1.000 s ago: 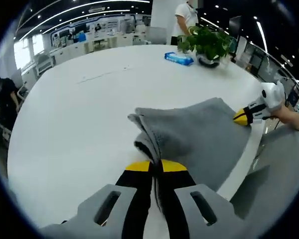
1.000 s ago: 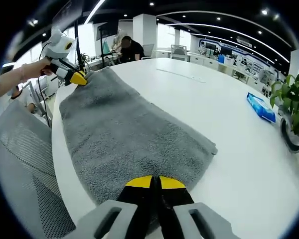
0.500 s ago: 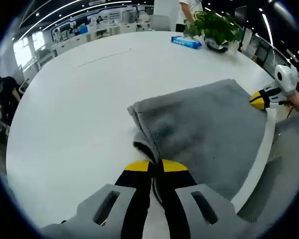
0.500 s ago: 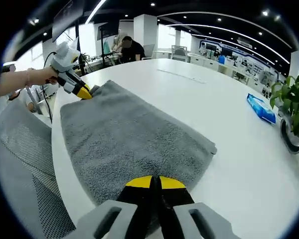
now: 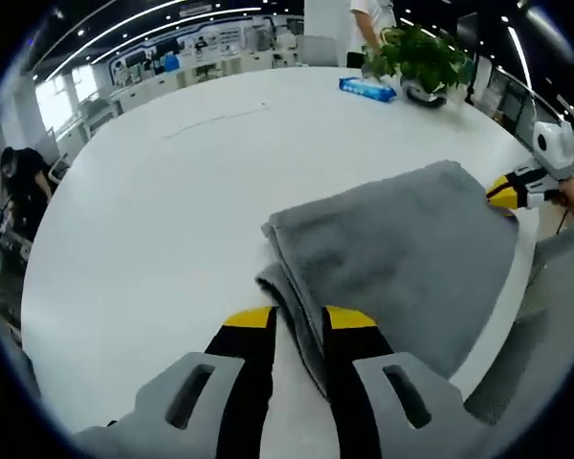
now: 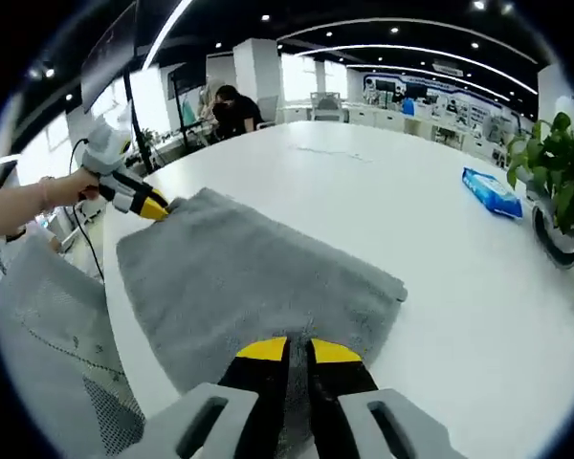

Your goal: Open the folded towel by lifting each exposed corner and separating the folded layers until the towel lies flat within the target outline without major curled edges

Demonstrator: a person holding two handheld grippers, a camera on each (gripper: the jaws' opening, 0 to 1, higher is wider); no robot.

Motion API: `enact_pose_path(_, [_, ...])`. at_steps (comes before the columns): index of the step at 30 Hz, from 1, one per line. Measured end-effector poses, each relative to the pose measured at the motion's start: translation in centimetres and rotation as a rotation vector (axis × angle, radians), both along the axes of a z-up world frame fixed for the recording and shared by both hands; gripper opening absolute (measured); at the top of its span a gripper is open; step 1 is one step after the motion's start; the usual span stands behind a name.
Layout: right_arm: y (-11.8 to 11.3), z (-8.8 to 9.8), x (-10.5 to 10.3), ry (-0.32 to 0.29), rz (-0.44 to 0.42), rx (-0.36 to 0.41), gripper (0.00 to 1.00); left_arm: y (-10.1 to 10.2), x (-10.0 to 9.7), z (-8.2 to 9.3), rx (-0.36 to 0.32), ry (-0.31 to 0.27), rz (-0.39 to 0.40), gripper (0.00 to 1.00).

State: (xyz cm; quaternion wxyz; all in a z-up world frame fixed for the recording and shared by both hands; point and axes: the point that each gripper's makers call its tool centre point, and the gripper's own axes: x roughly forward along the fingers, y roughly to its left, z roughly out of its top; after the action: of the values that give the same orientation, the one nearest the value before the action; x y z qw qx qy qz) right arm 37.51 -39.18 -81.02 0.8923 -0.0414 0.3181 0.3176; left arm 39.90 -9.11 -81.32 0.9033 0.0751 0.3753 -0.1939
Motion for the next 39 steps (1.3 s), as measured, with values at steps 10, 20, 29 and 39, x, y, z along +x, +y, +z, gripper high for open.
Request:
enact_pose_path(10, [2.2, -0.3, -2.1, 0.019, 0.104, -0.02, 0.09, -3.5, -3.5, 1.1, -0.083, -0.006, -0.016, 0.19])
enact_pose_path(20, [3.4, -2.5, -4.7, 0.119, 0.211, -0.064, 0.1, -3.3, -5.0, -2.1, -0.013, 0.052, -0.035, 0.19])
enact_pose_path(29, [2.9, -3.4, -4.1, 0.113, 0.213, -0.134, 0.06, -4.6, -5.6, -2.9, 0.177, 0.083, -0.195, 0.12])
enact_pose_path(39, [1.1, -3.6, -0.7, 0.049, 0.197, -0.286, 0.04, -8.1, -7.5, -2.9, 0.207, 0.112, -0.338, 0.08])
